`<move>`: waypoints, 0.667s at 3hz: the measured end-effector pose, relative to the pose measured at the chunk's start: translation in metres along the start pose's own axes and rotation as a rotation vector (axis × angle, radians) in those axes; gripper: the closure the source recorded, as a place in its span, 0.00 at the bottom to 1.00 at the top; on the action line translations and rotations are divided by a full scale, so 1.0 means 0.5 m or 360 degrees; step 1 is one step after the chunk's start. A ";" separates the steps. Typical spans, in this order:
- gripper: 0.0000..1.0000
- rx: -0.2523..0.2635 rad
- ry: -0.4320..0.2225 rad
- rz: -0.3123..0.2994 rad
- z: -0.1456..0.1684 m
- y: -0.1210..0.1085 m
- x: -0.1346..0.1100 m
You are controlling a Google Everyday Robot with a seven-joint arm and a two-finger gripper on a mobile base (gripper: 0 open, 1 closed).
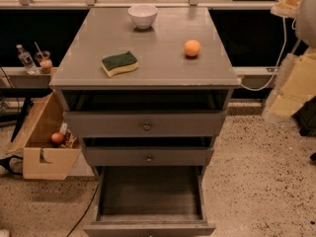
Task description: Place sponge into bottom drawer
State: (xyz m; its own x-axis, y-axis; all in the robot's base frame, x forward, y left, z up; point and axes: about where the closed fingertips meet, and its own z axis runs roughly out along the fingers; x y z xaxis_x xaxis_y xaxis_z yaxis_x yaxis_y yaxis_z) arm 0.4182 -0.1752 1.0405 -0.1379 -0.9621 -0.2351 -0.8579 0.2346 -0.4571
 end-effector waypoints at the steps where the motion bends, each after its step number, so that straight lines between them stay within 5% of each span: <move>1: 0.00 -0.0057 -0.0175 0.0020 0.047 -0.032 -0.055; 2: 0.00 -0.0155 -0.0325 0.0042 0.120 -0.061 -0.104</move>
Offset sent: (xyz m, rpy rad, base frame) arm 0.1072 0.0771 -0.0539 0.3173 0.1124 0.1442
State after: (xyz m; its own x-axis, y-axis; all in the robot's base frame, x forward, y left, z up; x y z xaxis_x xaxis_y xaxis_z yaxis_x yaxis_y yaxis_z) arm 0.4812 -0.1240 1.0149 -0.0662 -0.9055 -0.4190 -0.9003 0.2353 -0.3661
